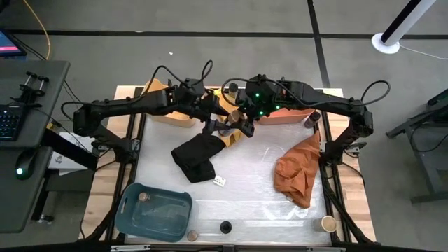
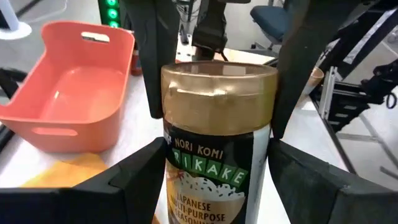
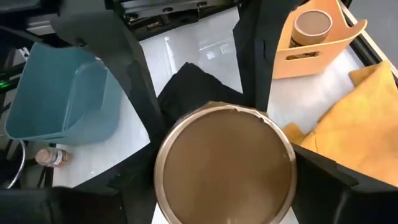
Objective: Sort spices by type
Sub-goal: Put the top gold seasoning bottle into the yellow bin
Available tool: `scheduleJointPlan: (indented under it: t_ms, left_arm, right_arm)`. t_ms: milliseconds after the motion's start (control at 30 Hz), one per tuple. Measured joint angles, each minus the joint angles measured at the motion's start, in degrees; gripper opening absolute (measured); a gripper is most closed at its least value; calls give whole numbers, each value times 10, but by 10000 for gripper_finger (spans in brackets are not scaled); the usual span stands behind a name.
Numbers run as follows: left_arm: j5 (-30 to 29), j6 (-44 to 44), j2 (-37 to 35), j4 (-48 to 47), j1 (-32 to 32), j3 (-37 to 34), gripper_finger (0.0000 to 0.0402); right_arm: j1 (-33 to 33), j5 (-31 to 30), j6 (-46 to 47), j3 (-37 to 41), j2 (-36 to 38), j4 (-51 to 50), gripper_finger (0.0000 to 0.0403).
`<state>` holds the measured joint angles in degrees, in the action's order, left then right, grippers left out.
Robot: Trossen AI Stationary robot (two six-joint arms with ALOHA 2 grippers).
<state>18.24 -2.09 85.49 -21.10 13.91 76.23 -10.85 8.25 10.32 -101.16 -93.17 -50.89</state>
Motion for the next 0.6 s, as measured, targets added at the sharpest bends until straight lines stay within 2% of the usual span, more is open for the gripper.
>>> scheduleJointPlan:
  t_ms: [300,600]
  left_arm:
    - [3,-7,-14,-67,6,-2,260]
    - [37,-29,-24,-49,12,-3,260]
  right_arm:
    - [0,-6,-23,0,0,14,276]
    - [-1,25,-33,0,1,83,275]
